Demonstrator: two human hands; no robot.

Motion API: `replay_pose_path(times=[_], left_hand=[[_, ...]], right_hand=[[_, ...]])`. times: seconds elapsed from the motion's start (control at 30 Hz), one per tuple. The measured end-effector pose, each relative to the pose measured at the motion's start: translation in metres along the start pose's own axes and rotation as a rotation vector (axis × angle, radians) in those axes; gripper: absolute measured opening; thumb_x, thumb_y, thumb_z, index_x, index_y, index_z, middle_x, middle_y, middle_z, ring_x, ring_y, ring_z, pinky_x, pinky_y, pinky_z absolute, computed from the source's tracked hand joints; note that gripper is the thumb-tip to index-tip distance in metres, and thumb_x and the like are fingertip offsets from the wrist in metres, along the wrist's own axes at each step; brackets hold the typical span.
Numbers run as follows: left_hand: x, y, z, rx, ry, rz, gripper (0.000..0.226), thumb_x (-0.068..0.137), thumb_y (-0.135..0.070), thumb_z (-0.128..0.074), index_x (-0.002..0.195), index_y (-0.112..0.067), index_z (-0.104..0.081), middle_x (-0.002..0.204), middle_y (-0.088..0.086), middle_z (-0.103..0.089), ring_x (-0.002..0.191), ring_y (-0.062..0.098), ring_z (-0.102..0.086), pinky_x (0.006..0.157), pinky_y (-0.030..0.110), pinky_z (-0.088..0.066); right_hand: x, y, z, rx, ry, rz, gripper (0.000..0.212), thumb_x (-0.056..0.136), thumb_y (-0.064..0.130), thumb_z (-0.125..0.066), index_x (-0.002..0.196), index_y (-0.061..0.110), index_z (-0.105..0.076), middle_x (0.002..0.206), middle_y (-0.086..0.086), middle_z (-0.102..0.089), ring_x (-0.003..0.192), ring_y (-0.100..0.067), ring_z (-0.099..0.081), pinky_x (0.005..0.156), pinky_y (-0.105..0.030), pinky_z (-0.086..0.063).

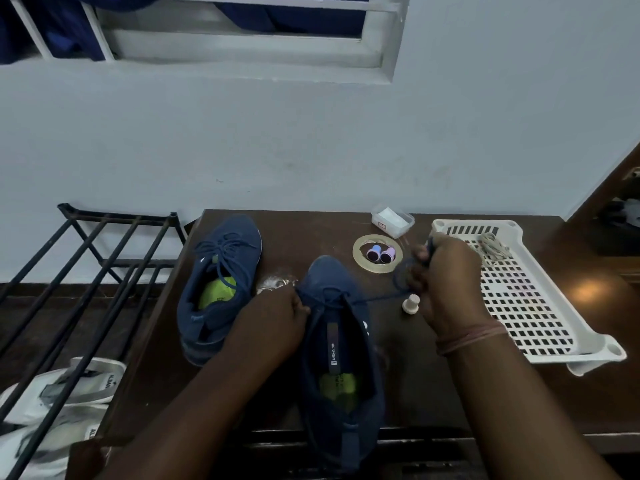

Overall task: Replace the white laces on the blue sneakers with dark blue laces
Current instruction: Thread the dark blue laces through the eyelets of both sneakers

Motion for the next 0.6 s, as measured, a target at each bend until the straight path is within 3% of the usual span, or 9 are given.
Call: replay_pose_path(times=[0.07, 0.1, 0.13, 0.2, 0.3, 0.37, 0.43, 0.5, 0.6], left_hand=[[0.001, 0.000, 0.000, 0.020, 0.007, -0.009, 0.023, 0.098, -0.037, -0.055, 0.082, -0.022, -0.050, 0.082, -0.004, -0.055, 0.088, 0.020, -0.061, 0.069, 0.029, -0.036], [0.001, -0.001, 0.001, 0.031, 0.000, -0.012, 0.021, 0.098, -0.039, -0.054, 0.087, -0.021, -0.052, 0.086, -0.003, -0.057, 0.092, 0.022, -0.062, 0.070, 0.028, -0.036], [0.001, 0.000, 0.001, 0.034, 0.001, -0.012, 0.021, 0.099, -0.040, -0.053, 0.095, -0.020, -0.056, 0.091, -0.001, -0.060, 0.096, 0.022, -0.063, 0.072, 0.029, -0.038], [0.001, 0.002, -0.002, 0.041, 0.020, -0.004, 0.029, 0.100, -0.042, -0.050, 0.116, -0.020, -0.061, 0.108, 0.002, -0.068, 0.104, 0.024, -0.063, 0.078, 0.030, -0.043], [0.002, 0.007, -0.006, 0.048, 0.050, 0.020, 0.035, 0.100, -0.041, -0.048, 0.128, -0.023, -0.059, 0.118, 0.007, -0.067, 0.110, 0.027, -0.061, 0.086, 0.034, -0.047], [0.003, 0.008, -0.008, -0.025, 0.046, 0.040, 0.029, 0.099, -0.041, -0.051, 0.117, -0.021, -0.063, 0.116, 0.006, -0.068, 0.108, 0.026, -0.063, 0.086, 0.034, -0.049], [0.002, 0.005, -0.008, -0.052, 0.022, 0.047, 0.021, 0.099, -0.039, -0.054, 0.099, -0.020, -0.063, 0.111, 0.003, -0.069, 0.101, 0.024, -0.064, 0.078, 0.031, -0.045], [0.001, 0.002, -0.005, -0.042, -0.028, 0.037, 0.019, 0.097, -0.039, -0.057, 0.093, -0.021, -0.058, 0.103, 0.002, -0.068, 0.096, 0.022, -0.063, 0.074, 0.031, -0.042], [0.000, 0.001, -0.001, -0.036, -0.112, 0.000, 0.015, 0.094, -0.037, -0.062, 0.095, -0.022, -0.062, 0.094, -0.004, -0.066, 0.091, 0.019, -0.062, 0.076, 0.032, -0.045]], right_hand=[[-0.002, 0.000, -0.006, -0.392, 0.104, 0.204, 0.032, 0.091, 0.029, -0.052, 0.064, 0.012, -0.053, 0.056, 0.007, -0.049, 0.058, -0.016, -0.044, 0.053, -0.037, -0.042], [-0.007, -0.007, -0.015, -0.597, 0.252, 0.238, 0.035, 0.091, 0.035, -0.056, 0.067, 0.010, -0.060, 0.061, 0.007, -0.052, 0.065, -0.012, -0.049, 0.061, -0.038, -0.046], [-0.015, -0.015, -0.024, -0.801, 0.410, 0.219, 0.035, 0.091, 0.039, -0.060, 0.072, 0.011, -0.064, 0.065, 0.006, -0.056, 0.069, -0.010, -0.052, 0.065, -0.034, -0.046], [-0.026, -0.028, -0.033, -0.960, 0.646, 0.121, 0.034, 0.091, 0.041, -0.065, 0.072, 0.013, -0.065, 0.066, 0.000, -0.060, 0.061, -0.012, -0.056, 0.057, -0.025, -0.044], [-0.024, -0.025, -0.033, -0.987, 0.621, 0.115, 0.033, 0.090, 0.038, -0.069, 0.066, 0.017, -0.059, 0.063, 0.000, -0.060, 0.056, -0.012, -0.055, 0.051, -0.023, -0.039], [-0.023, -0.024, -0.030, -0.991, 0.623, 0.077, 0.028, 0.092, 0.032, -0.068, 0.069, 0.017, -0.059, 0.067, 0.000, -0.061, 0.059, -0.012, -0.056, 0.053, -0.024, -0.042], [-0.025, -0.029, -0.029, -0.978, 0.656, 0.021, 0.014, 0.091, 0.025, -0.068, 0.082, 0.014, -0.065, 0.081, -0.002, -0.068, 0.075, -0.015, -0.064, 0.067, -0.029, -0.053], [-0.025, -0.033, -0.028, -1.025, 0.654, 0.015, 0.010, 0.090, 0.022, -0.068, 0.089, 0.012, -0.068, 0.091, -0.005, -0.071, 0.088, -0.020, -0.066, 0.080, -0.033, -0.054], [-0.025, -0.030, -0.030, -1.151, 0.642, 0.051, 0.018, 0.093, 0.023, -0.063, 0.085, 0.008, -0.065, 0.087, -0.007, -0.068, 0.086, -0.023, -0.064, 0.069, -0.027, -0.050]])
Point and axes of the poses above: each hand's wrist, its own x-axis towards the middle knuckle, its own z-axis out of the back of the hand, y = z × x, the point moved 4 cm from there along x, towards the middle knuckle
